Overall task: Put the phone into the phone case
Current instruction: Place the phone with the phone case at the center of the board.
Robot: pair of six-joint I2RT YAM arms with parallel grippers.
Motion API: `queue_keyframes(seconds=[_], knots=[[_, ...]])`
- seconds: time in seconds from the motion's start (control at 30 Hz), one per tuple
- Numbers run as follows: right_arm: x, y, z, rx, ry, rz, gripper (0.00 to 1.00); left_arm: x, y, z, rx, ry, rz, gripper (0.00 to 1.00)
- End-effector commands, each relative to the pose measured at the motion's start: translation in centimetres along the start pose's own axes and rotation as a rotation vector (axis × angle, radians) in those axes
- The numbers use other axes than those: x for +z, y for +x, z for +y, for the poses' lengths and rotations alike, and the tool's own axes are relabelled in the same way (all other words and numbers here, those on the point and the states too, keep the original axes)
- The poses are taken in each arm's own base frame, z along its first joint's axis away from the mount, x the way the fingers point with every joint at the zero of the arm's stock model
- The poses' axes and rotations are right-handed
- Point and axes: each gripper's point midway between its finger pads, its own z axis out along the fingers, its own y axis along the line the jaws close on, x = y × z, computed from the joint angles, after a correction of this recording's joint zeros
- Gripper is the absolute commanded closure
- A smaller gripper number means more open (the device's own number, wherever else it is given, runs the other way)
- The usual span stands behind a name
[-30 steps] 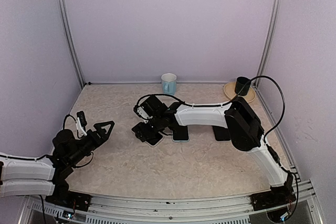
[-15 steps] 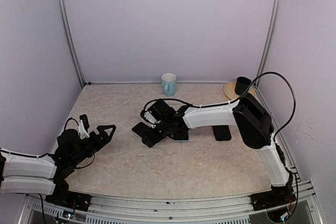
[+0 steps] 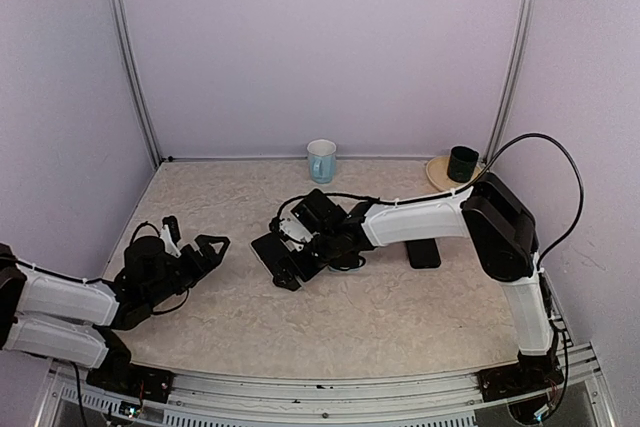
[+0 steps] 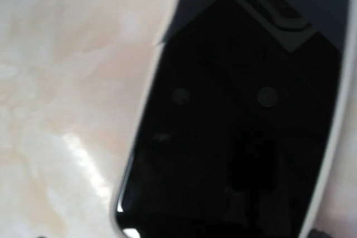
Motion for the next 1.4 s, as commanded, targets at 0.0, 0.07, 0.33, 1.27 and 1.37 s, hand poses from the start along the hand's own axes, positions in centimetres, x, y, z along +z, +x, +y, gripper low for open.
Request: queue_keyframes(seconds=[0.0,0.07,0.33,1.27,1.37], knots=[[0.3,-1.0,3.9,-0.066,-0.128,-0.027,0.0,0.5,-0.6,-0.3,-0.006,-0.03,-0.01,0.01],[0.5,-1.4,5.0,-0.08,-0.159,-0.037,0.0,0.4,-0.8,0.0,-0.01,-0.056,-0.016,0.01],[3.2,-3.3,6.8,-0.094,-0.205,-0.054,0.0,-0.1,-1.3,1.0,-0.01,-0.131,-0.033,0.01],[-1.1,-1.0,2.7,-0.344,0.058,-0.083,0.0,-0.1,-0.9,1.0,0.009,-0.128,-0.029,0.01],[0.1,-0.8,2.1,-0.344,0.079,-0.065,0.0,-0.1,-0.8,1.1,0.009,-0.132,-0.026,0.01]])
